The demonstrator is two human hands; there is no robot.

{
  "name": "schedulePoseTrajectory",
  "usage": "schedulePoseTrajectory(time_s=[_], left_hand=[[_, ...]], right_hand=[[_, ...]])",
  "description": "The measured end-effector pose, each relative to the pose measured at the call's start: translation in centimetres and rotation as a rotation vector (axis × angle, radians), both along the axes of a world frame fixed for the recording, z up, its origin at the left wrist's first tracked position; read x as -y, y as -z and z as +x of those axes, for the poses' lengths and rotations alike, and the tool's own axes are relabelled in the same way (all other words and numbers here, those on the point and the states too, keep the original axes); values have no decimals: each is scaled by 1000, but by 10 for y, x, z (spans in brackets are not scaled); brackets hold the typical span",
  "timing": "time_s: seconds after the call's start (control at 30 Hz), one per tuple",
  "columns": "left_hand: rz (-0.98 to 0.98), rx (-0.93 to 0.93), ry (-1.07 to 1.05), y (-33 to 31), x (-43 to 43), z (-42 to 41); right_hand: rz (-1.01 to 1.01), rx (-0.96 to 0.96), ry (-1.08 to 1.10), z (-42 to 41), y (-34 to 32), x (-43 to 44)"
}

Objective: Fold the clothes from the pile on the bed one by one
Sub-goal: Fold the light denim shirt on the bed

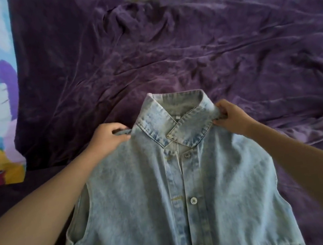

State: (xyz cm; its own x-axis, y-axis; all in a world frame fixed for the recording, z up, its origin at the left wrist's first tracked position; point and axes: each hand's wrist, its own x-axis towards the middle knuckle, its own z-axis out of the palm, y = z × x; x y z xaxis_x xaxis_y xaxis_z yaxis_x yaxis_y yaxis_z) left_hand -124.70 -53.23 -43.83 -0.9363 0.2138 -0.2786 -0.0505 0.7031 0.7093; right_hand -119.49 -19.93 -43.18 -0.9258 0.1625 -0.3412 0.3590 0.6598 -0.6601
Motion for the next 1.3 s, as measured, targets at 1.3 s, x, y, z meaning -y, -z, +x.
schedulePoseTrajectory(time_s=[1.3], left_hand=[[-1050,-526,540,-22,116,184]], right_hand=[[954,28,-861,231,-4,-16]])
